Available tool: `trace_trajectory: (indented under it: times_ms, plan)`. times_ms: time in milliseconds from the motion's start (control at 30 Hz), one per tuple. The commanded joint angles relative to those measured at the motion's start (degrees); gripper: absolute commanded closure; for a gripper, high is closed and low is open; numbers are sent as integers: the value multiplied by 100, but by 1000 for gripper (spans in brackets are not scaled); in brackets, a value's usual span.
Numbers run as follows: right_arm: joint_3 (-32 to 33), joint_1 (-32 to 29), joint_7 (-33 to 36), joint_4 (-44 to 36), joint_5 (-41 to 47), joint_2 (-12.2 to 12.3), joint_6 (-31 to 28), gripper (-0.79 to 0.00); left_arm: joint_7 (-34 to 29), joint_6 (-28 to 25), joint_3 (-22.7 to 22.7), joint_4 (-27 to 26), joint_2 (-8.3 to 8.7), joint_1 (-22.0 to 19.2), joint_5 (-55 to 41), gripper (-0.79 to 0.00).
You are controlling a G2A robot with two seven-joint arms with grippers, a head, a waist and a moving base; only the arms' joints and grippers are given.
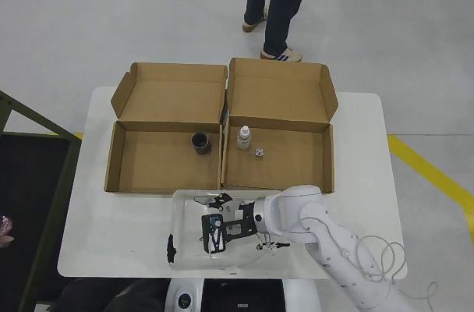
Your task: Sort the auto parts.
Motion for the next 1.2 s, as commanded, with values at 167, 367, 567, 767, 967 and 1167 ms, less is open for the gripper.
trace_trajectory:
  times_ms: [167,367,567,767,967,1167]
  plan:
    - [-73,-227,-80,-29,-276,87,-119,-570,0,0,0,0,0,0,0,-785]
    - [-191,-239,-250,228,-461,114,-40,-557,0,0,0,0,0,0,0,-785]
    - [-365,-160,-330,506,-593,120,-45,-570,0,0,0,0,0,0,0,-785]
    - [-491,-141,-379,665,-620,131,-19,-573,0,0,0,0,0,0,0,-785]
    - [-587,-91,-443,884,-663,138,45,-554,0,0,0,0,0,0,0,-785]
    - [-700,-1,-492,1082,-709,131,110,-520,0,0,0,0,0,0,0,-785]
